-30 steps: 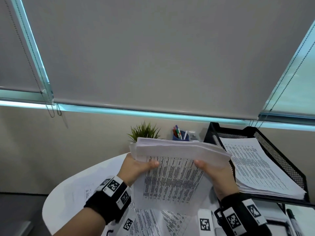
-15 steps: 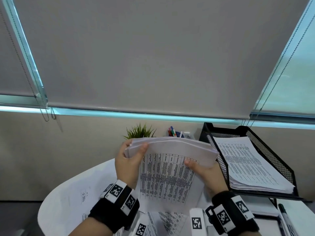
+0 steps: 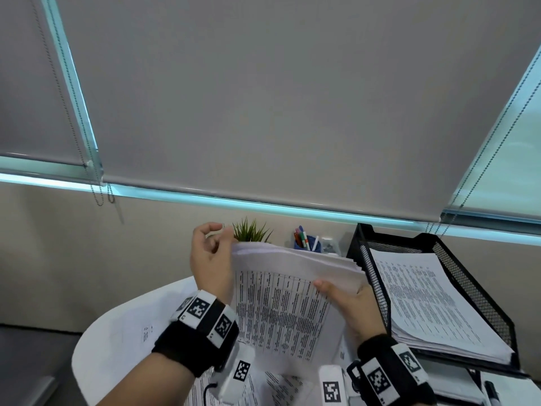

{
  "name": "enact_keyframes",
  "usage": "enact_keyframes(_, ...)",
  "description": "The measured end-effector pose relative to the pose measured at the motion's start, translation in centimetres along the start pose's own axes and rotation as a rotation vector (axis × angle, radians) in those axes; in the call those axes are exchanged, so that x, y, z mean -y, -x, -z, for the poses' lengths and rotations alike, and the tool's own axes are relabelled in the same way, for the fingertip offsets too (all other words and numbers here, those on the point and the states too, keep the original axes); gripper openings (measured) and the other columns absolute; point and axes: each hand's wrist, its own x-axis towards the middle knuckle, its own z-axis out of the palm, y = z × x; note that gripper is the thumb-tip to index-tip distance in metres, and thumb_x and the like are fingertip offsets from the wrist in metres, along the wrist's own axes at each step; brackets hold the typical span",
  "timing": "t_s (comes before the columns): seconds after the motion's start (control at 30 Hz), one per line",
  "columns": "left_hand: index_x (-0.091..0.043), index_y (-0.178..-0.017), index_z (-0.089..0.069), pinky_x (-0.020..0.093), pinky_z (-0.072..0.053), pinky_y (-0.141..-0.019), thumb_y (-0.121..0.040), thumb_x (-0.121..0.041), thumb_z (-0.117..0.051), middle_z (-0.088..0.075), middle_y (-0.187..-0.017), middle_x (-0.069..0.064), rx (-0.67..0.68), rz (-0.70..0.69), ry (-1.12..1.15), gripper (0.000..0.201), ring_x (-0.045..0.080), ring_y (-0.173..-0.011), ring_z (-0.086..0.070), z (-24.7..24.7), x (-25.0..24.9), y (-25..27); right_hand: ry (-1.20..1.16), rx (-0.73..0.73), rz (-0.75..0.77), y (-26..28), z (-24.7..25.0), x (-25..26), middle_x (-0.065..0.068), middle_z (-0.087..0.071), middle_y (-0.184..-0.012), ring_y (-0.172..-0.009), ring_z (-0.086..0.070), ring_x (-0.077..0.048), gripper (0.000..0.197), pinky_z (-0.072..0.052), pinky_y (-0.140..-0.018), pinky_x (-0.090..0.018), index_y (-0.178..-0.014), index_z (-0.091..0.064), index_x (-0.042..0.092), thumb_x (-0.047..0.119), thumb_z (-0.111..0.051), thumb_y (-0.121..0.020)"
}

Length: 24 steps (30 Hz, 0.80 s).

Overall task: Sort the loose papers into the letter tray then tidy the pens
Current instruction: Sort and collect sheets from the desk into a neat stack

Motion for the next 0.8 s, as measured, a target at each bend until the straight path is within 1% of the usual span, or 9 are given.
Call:
enact_keyframes(0.07, -0.029, -0.089, -0.050, 0.019, -0.042, -0.071, -0.082, -0.025, -0.068, -0.063, -0.076, -0.001, 0.021, -0.045, -0.045, 0.019, 0.008, -0.072, -0.058, 0.0, 0.1, 0.0, -0.001, 0.009, 0.003, -0.1, 0.1, 0.2, -0.013, -0.073, -0.096, -0.096, -0.068, -0.032, 0.026, -0.048, -0.094, -0.056, -0.086, -0.074, 0.033, 0.013, -0.080, -0.070)
enact_keyframes(0.2, -0.032, -0.090, -0.049, 0.025, -0.041, -0.079, -0.079, -0.021, -0.071, -0.064, -0.076, -0.002, 0.058, -0.074, -0.048, 0.027, 0.010, -0.075, -0.059, 0.0, 0.4, 0.2, -0.010, 0.020, 0.007, -0.3, 0.3, 0.3, -0.011, -0.073, -0.095, -0.097, -0.067, -0.032, 0.026, -0.048, -0.094, -0.057, -0.083, -0.073, 0.036, 0.016, -0.081, -0.069)
enact_keyframes(0.3, -0.032, -0.100, -0.052, 0.027, -0.050, -0.080, -0.052, -0.042, -0.085, -0.064, -0.081, -0.003, 0.247, 0.037, 0.094, 0.059, 0.011, -0.078, -0.061, 1.3, 1.6, -0.7, -0.047, 0.010, -0.015, -0.4, 0.7, 0.3, -0.011, -0.073, -0.092, -0.097, -0.066, -0.034, 0.024, -0.047, -0.094, -0.057, -0.081, -0.074, 0.032, 0.013, -0.078, -0.068)
enact_keyframes(0.4, -0.025, -0.102, -0.061, 0.025, -0.055, -0.067, -0.031, -0.051, -0.087, -0.066, -0.095, 0.004, 0.469, 0.156, 0.005, 0.080, 0.019, -0.084, -0.064, 2.2, 3.1, -0.7, -0.084, -0.012, -0.046, -0.6, 1.3, 0.2, -0.015, -0.073, -0.093, -0.095, -0.067, -0.035, 0.022, -0.047, -0.093, -0.059, -0.084, -0.072, 0.018, 0.011, -0.078, -0.065)
enact_keyframes(0.5, -0.013, -0.094, -0.067, 0.033, -0.057, -0.070, -0.019, -0.052, -0.090, -0.073, -0.092, 0.011, 0.508, 0.342, -0.069, 0.088, 0.028, -0.089, -0.069, 2.6, 4.8, -0.5, -0.100, -0.019, -0.047, -0.9, 1.6, 0.0, -0.014, -0.073, -0.090, -0.092, -0.068, -0.033, 0.026, -0.049, -0.092, -0.058, -0.087, -0.068, 0.017, 0.009, -0.078, -0.064)
enact_keyframes(0.57, -0.011, -0.092, -0.070, 0.038, -0.056, -0.076, -0.018, -0.048, -0.092, -0.074, -0.093, 0.012, 0.550, 0.452, -0.102, 0.085, 0.029, -0.091, -0.070, 2.8, 6.0, -0.4, -0.079, -0.024, -0.041, -1.2, 1.8, -0.4, -0.012, -0.074, -0.090, -0.093, -0.068, -0.032, 0.022, -0.049, -0.092, -0.056, -0.084, -0.071, 0.018, 0.011, -0.079, -0.064)
enact_keyframes(0.67, -0.008, -0.090, -0.072, 0.036, -0.055, -0.074, -0.016, -0.045, -0.092, -0.074, -0.093, 0.012, 0.559, 0.534, -0.136, 0.085, 0.028, -0.089, -0.070, 3.0, 7.3, 0.3, -0.029, 0.019, -0.036, -1.3, 2.1, -1.3, -0.013, -0.073, -0.097, -0.098, -0.067, -0.032, 0.028, -0.049, -0.093, -0.056, -0.087, -0.074, 0.029, 0.015, -0.082, -0.063)
enact_keyframes(0.73, -0.004, -0.088, -0.071, 0.038, -0.054, -0.077, -0.018, -0.042, -0.092, -0.074, -0.089, 0.013, 0.505, 0.545, -0.135, 0.082, 0.027, -0.085, -0.070, 2.9, 7.9, 1.0, -0.020, 0.028, -0.037, -1.2, 2.3, -1.7, -0.013, -0.072, -0.099, -0.098, -0.067, -0.029, 0.049, -0.048, -0.094, -0.055, -0.095, -0.071, 0.022, 0.029, -0.089, -0.051)
enact_keyframes(0.8, -0.003, -0.089, -0.071, 0.037, -0.055, -0.075, -0.031, -0.038, -0.092, -0.074, -0.088, 0.013, 0.450, 0.517, -0.108, 0.071, 0.027, -0.085, -0.070, 2.5, 7.9, 1.5, -0.051, 0.006, -0.034, -1.2, 2.3, -2.0, -0.010, -0.073, -0.097, -0.097, -0.067, -0.027, 0.074, -0.048, -0.095, -0.054, -0.098, -0.070, 0.020, 0.046, -0.092, -0.032)
